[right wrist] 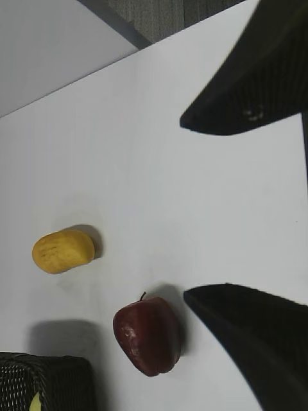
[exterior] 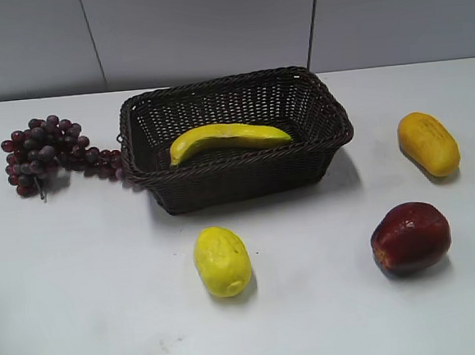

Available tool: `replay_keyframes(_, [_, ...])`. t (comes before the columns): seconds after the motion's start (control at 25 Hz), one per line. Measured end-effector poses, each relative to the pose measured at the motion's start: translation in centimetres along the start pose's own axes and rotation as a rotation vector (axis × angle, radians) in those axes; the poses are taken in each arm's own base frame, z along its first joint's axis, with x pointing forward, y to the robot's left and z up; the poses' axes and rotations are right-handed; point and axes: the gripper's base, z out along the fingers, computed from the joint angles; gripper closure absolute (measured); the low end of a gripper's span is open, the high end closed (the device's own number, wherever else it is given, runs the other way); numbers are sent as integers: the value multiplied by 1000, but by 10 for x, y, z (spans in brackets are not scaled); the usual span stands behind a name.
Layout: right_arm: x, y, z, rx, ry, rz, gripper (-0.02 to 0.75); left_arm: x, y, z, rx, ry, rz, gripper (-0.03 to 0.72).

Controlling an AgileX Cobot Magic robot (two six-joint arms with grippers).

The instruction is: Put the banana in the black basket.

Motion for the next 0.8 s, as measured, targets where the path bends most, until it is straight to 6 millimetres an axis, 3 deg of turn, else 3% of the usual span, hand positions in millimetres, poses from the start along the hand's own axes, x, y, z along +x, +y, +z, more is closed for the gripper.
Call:
replay_keyframes(0.44, [0, 0, 0, 0, 0, 0, 187, 79, -11, 20, 32, -60, -20, 111])
replay_keyframes(0.8, [0, 0, 0, 0, 0, 0, 187, 110, -15, -2, 9, -360, -17, 121])
